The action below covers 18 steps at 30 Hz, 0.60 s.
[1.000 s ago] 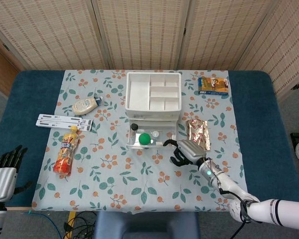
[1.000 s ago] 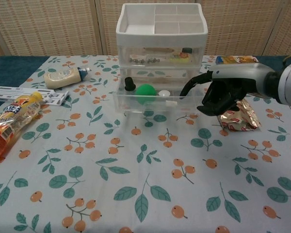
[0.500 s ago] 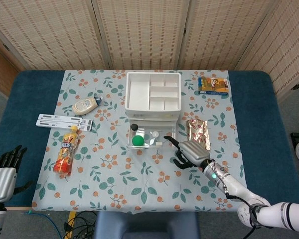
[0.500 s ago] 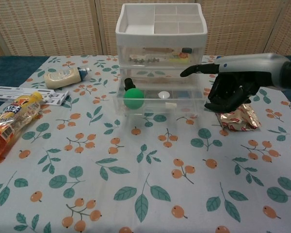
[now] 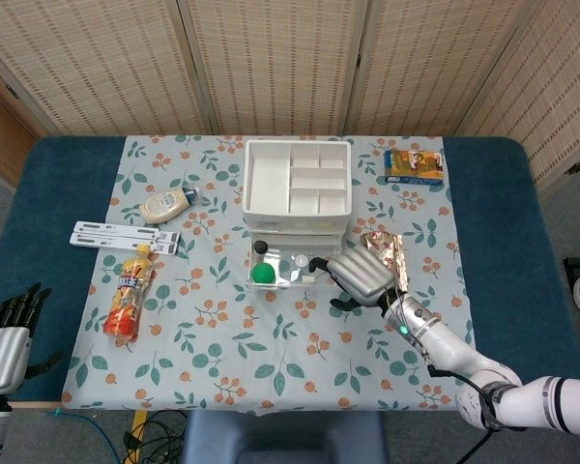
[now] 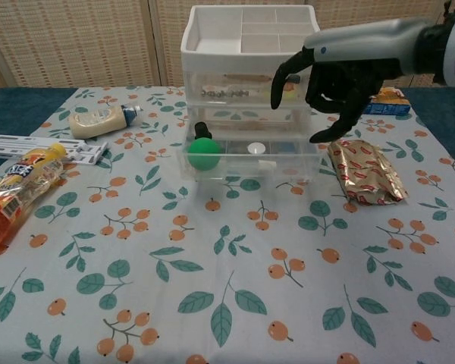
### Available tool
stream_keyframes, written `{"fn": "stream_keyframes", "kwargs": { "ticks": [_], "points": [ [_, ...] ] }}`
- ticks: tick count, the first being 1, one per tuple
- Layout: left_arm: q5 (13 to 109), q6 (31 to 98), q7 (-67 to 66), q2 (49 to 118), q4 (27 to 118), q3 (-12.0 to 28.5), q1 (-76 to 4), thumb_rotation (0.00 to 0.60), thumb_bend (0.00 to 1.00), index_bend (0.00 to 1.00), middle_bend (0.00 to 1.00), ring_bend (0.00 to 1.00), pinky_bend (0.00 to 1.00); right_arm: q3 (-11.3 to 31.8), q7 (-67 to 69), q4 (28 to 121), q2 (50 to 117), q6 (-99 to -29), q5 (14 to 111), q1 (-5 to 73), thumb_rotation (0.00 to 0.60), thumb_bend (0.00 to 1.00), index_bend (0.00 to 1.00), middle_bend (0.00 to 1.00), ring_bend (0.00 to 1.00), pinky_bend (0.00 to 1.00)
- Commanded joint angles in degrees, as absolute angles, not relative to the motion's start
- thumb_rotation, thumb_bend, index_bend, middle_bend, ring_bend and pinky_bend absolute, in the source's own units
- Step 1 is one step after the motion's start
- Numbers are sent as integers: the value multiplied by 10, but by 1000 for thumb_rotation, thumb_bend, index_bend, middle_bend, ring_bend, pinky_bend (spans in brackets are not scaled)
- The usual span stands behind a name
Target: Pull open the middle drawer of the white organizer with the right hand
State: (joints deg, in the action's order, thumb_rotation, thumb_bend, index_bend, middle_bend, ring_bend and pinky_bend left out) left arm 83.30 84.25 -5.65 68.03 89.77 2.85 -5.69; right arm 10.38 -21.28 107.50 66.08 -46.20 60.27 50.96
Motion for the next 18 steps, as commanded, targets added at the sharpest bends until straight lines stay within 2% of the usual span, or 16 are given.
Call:
{"fn": "stream_keyframes", "kwargs": {
  "ticks": [1,9,18],
  "points": [
    [832,843,-55,680,896,29,-56,600,136,81,67,107,110,93,-285,1040,691,-462,577,549,600,201,319,866,900,986],
    [829,840,-47,684,889,28,-55,600,136,81,67,107,110,69,-401,988,735,-471,547,600,600,181,333,949,991,1000],
    [824,842,-42,682,883,29,-51,600,136,81,67,107,110,71,-421,912,788,-475,546,625,600,239,364,981,1000,1000]
  ]
}}
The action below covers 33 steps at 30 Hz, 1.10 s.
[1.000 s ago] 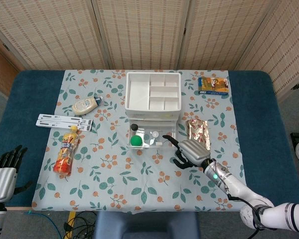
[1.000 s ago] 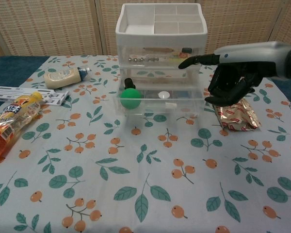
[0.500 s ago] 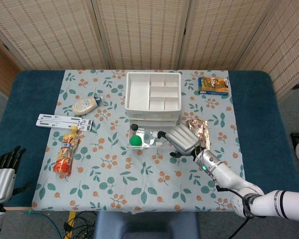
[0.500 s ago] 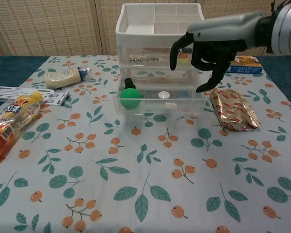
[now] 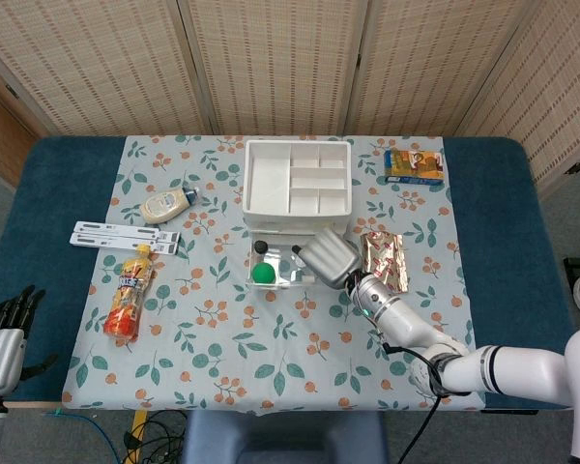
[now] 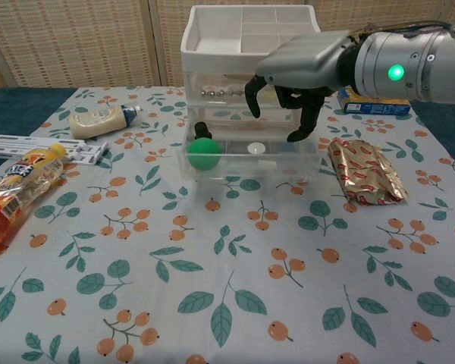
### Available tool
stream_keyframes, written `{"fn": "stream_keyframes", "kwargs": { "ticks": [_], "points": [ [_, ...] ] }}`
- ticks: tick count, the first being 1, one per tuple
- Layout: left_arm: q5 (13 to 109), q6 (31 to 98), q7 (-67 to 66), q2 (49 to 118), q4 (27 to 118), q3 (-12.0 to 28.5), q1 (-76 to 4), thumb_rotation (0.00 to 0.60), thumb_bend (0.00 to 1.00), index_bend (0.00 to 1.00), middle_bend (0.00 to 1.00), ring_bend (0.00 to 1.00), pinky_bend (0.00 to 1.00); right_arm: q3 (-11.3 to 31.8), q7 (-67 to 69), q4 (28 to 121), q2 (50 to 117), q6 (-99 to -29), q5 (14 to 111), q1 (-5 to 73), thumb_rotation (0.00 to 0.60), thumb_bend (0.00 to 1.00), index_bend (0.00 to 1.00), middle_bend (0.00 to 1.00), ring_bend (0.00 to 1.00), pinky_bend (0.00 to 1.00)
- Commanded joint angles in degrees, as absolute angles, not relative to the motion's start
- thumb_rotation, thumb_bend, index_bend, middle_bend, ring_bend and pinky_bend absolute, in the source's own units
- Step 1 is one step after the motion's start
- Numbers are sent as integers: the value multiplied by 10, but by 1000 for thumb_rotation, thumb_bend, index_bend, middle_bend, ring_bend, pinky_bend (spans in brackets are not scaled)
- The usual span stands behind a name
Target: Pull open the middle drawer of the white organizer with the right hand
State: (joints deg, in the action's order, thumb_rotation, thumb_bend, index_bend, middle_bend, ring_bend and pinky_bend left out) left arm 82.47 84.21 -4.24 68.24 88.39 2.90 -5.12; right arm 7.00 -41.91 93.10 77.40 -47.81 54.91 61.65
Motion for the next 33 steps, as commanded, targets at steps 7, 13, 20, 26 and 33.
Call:
{"fn": "stream_keyframes", "kwargs": {
  "ticks": [7,13,20,26,33],
  "points": [
    [824,843,-41,683,882,29,-49,600,136,81,67,107,110,67,-427,856,827,-459,539,645,600,254,389,984,1000,1000],
    [822,844,-38,682,880,29,-47,600,136,81,67,107,110,62,-433,819,857,-452,531,654,600,254,389,988,1000,1000],
    [821,844,-35,682,877,29,-45,600,136,81,67,107,110,54,-438,792,879,-454,527,656,600,254,389,993,1000,1000],
    [822,845,-33,683,875,30,-45,600,136,81,67,107,110,52,-437,776,891,-454,525,657,600,254,389,993,1000,1000],
    [821,844,-33,683,873,30,-45,600,136,81,67,107,110,52,-435,755,904,-450,525,660,600,256,389,993,1000,1000]
  ]
}}
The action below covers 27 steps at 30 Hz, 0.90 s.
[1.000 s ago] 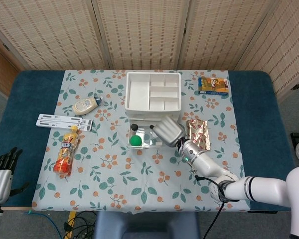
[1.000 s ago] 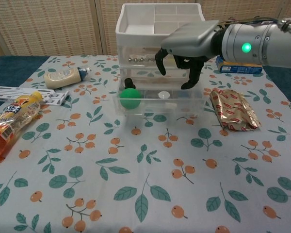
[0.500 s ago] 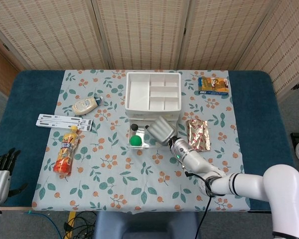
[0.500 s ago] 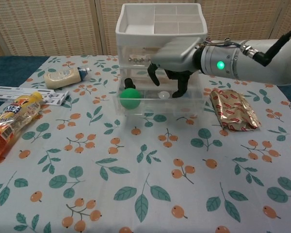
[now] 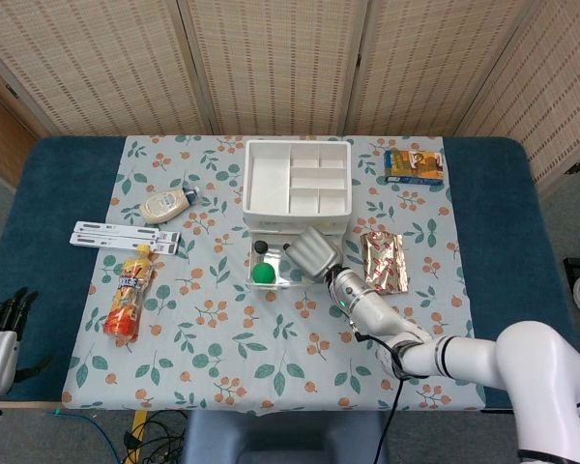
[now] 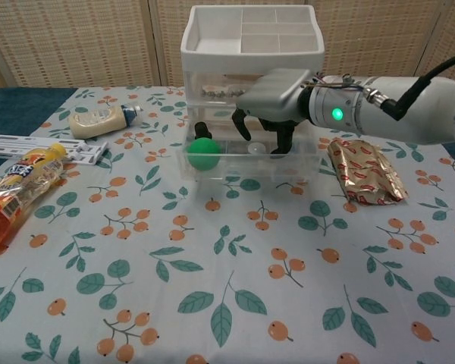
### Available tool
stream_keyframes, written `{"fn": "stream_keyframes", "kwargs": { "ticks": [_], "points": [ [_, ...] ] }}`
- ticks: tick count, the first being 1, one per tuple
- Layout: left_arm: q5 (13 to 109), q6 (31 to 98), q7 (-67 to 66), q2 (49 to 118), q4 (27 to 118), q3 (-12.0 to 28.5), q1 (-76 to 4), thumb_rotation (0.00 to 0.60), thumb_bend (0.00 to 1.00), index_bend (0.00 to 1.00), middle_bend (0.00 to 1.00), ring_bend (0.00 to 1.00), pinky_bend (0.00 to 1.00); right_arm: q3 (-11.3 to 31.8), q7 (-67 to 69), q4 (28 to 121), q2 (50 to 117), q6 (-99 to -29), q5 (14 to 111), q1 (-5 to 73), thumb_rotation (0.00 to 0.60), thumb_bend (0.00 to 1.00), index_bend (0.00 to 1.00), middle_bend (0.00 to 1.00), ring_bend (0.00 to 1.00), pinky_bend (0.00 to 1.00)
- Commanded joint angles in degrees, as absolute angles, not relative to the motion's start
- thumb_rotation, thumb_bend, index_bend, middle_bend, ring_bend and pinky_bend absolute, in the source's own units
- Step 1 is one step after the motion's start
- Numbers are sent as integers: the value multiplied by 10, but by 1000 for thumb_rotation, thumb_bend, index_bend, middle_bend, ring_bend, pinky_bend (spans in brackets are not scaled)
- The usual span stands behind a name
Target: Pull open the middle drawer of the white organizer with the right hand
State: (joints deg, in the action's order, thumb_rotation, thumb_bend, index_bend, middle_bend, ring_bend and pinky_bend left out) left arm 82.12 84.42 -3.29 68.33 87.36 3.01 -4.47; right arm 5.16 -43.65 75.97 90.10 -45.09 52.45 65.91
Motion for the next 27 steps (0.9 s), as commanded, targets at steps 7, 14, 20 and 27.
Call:
{"fn": "stream_keyframes", "kwargs": {
  "ticks": [7,14,20,27],
  "points": [
    [820,844,-31,684,870,31,-44,600,136,81,67,107,110,53,-430,740,917,-447,532,662,600,280,391,993,1000,1000],
    [819,845,-29,684,869,31,-42,600,136,81,67,107,110,54,-432,726,927,-442,530,665,600,285,397,993,1000,1000],
    [817,844,-28,684,869,32,-42,600,136,81,67,106,110,54,-435,721,930,-441,527,666,600,287,408,993,1000,1000],
    [817,844,-28,685,868,32,-41,600,136,81,67,107,110,54,-437,716,933,-440,525,666,600,289,437,993,1000,1000]
  ]
}}
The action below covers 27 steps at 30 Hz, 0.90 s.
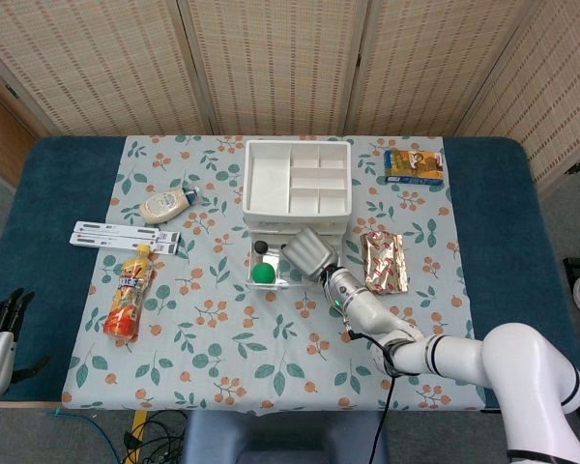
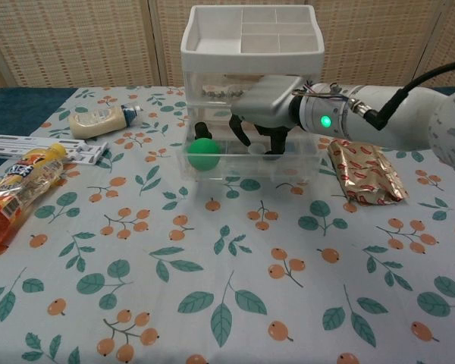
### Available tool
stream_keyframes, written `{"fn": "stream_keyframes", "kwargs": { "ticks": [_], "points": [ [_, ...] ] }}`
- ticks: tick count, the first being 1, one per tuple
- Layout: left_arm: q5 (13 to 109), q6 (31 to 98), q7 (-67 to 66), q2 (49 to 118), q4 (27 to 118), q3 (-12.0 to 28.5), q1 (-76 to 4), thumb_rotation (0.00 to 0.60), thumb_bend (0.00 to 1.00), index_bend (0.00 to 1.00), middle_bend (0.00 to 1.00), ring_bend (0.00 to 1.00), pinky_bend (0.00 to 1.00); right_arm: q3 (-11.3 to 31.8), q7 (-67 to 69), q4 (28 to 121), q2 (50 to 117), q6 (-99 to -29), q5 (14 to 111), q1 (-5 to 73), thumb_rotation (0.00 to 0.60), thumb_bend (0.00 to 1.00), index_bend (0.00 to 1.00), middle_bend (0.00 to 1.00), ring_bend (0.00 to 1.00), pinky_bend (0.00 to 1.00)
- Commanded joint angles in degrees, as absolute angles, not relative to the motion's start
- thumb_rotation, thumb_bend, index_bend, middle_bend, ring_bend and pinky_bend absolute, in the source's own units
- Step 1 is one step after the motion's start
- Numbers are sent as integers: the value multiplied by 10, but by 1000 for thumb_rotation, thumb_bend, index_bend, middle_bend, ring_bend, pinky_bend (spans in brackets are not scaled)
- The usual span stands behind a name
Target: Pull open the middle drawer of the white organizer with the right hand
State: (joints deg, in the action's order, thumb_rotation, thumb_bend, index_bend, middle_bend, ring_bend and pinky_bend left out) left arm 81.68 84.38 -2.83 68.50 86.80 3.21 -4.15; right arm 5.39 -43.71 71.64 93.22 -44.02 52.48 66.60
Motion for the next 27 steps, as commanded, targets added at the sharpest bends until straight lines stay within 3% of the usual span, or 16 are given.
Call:
{"fn": "stream_keyframes", "kwargs": {
  "ticks": [1,18,27],
  "points": [
    [817,844,-28,685,868,32,-41,600,136,81,67,107,110,54,-437,715,933,-440,525,666,600,290,441,993,1000,1000],
    [817,844,-25,686,866,32,-40,600,136,81,67,106,110,60,-424,726,929,-451,541,660,600,348,494,998,1000,1000],
    [822,849,-26,684,871,31,-38,600,136,81,67,107,110,77,-398,844,853,-516,583,629,600,352,494,998,1000,1000]
  ]
}}
